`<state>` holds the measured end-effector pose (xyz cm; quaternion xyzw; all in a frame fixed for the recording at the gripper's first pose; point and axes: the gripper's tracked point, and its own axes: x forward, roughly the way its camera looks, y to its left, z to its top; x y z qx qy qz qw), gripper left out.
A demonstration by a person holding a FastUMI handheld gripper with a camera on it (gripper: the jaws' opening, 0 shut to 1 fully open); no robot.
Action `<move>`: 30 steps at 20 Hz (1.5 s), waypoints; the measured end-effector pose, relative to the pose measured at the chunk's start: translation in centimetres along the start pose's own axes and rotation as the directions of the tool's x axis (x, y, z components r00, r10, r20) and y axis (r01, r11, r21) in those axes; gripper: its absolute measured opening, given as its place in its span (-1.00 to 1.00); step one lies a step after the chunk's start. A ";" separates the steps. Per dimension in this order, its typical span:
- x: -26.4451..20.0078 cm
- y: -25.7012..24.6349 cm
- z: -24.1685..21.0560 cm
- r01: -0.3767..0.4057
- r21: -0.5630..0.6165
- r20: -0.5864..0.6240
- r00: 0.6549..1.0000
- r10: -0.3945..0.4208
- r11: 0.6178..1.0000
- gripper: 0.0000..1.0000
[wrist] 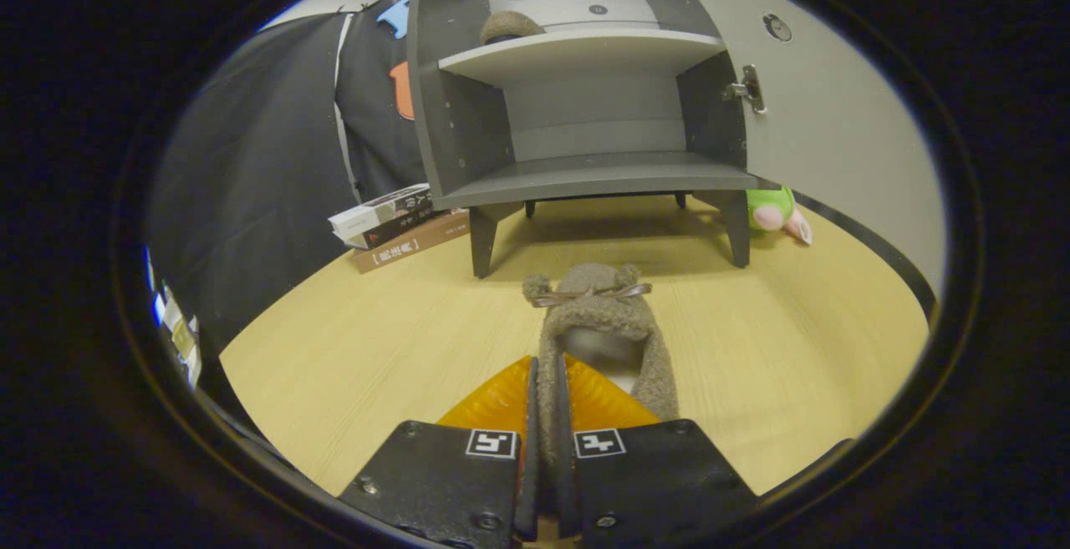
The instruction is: Open the shoe cabinet door, grab the shoes and put them into the shoe cabinet, then close the shoe cabinet door.
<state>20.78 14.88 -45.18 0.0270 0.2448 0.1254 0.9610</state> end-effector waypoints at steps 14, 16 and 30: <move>-8.9 3.4 10.6 -0.056 -0.060 0.188 0.980 0.066 0.997 -0.80; -10.3 3.9 14.0 -0.053 -0.075 0.243 0.968 0.070 0.996 -0.80; -10.4 1.4 39.7 0.134 -0.156 0.444 0.894 -0.051 0.979 -0.80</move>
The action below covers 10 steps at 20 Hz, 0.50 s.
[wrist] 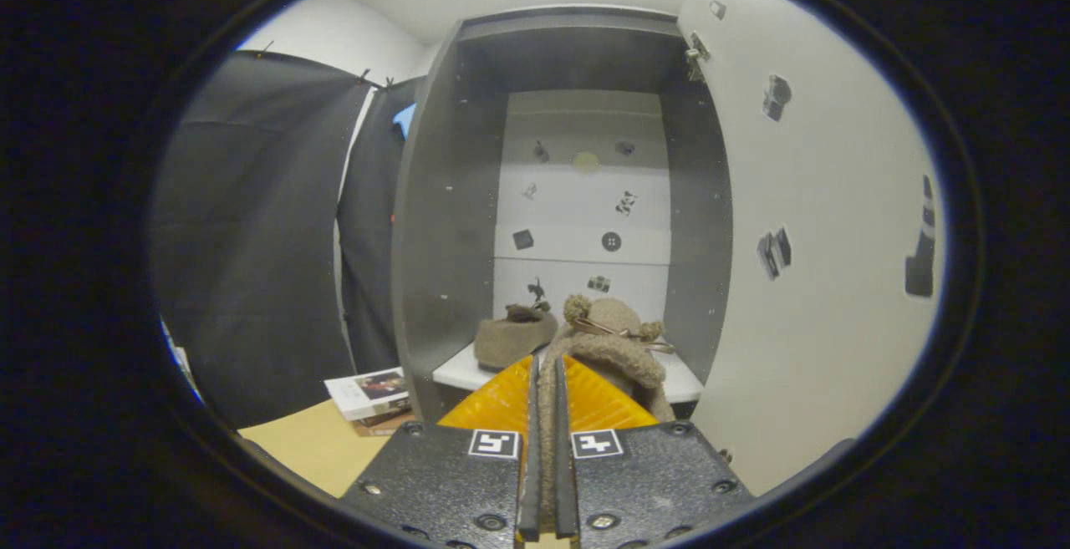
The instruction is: Open the shoe cabinet door, grab the shoes and put them into the shoe cabinet, then close the shoe cabinet door.
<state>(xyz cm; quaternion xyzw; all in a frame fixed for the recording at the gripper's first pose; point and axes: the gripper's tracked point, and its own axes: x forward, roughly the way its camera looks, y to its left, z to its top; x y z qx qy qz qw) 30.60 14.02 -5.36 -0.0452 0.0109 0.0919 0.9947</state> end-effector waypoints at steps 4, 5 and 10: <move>5.5 -2.0 1.6 0.073 -0.079 -0.013 0.997 -0.074 0.994 -0.81; 7.0 -2.3 1.5 0.087 -0.107 -0.017 0.996 -0.090 0.990 -0.80; 14.3 -3.4 0.4 0.097 -0.290 -0.046 0.992 -0.115 0.952 -0.80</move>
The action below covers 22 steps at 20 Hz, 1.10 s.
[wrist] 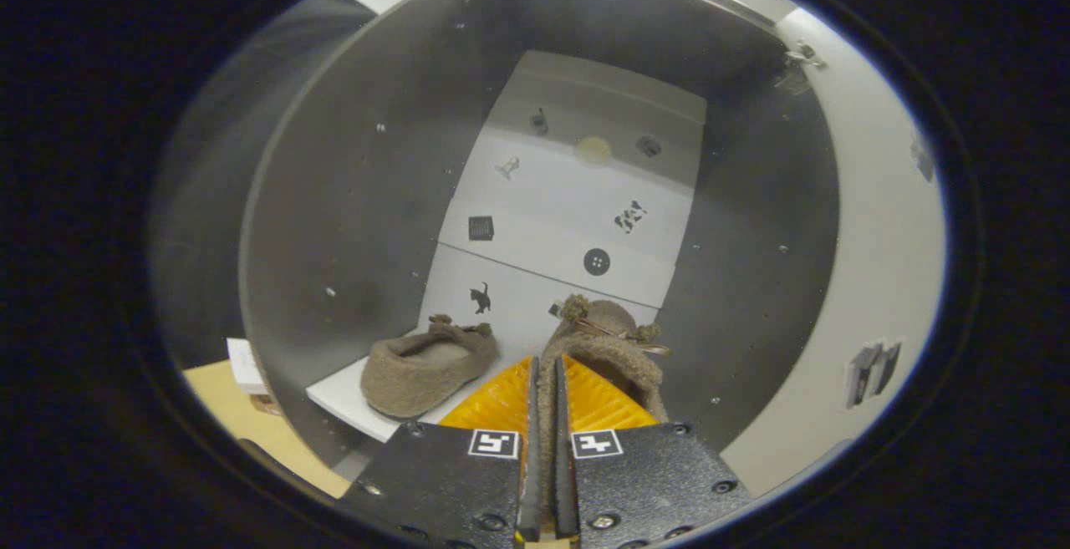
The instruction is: Open the shoe cabinet door, grab the shoes and put them into the shoe cabinet, then close the shoe cabinet door.
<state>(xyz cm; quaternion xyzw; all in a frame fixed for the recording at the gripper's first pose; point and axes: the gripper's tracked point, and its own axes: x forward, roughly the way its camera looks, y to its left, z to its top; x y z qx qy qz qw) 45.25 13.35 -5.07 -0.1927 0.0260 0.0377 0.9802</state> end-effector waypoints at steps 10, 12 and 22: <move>8.7 -1.0 -2.8 0.093 -0.205 -0.062 0.992 -0.108 0.974 -0.79; 9.7 -1.2 -3.7 0.099 -0.203 -0.085 0.989 -0.118 0.974 -0.79; 10.2 -0.5 -3.8 0.077 -0.142 -0.157 0.983 -0.099 0.987 -0.59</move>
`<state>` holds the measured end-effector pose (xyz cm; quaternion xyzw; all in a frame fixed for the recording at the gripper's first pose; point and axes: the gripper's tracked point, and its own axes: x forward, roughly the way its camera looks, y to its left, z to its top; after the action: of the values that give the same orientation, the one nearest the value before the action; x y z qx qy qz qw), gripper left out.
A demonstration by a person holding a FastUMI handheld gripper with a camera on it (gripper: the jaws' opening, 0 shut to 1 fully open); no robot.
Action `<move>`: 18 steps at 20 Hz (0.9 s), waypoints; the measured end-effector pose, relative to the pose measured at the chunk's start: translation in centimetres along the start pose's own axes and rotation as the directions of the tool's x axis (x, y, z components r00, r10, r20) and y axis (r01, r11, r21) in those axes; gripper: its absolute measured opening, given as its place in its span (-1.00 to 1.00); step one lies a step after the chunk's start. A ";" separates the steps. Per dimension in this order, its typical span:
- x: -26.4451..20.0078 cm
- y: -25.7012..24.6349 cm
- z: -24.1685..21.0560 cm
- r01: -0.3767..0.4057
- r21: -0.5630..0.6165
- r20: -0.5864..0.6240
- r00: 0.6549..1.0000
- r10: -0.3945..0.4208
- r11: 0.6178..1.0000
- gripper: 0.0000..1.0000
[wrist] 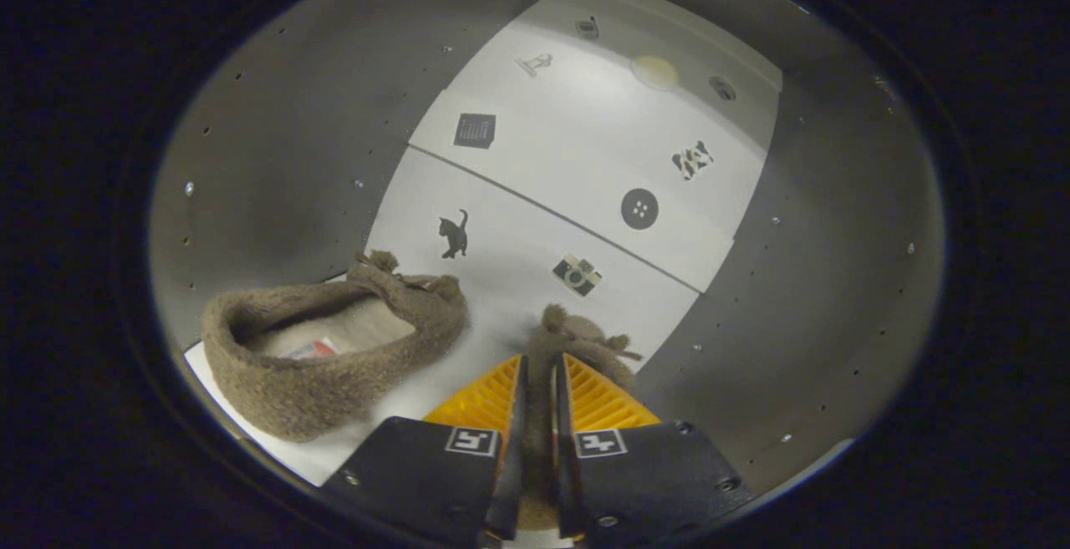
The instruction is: Open the shoe cabinet door, grab the shoes and put them into the shoe cabinet, then close the shoe cabinet door.
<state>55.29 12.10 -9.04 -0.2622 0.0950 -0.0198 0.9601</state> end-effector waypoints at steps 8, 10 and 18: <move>-9.4 -1.8 5.0 -0.025 0.144 0.111 0.994 0.009 0.989 1.00; -13.6 -3.0 6.7 -0.037 0.195 0.154 0.988 0.007 0.980 1.00; -34.0 -9.4 9.8 -0.060 0.395 0.200 0.980 -0.023 0.917 1.00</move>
<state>23.90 11.89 9.85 -0.0607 -0.0057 -0.0032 0.9981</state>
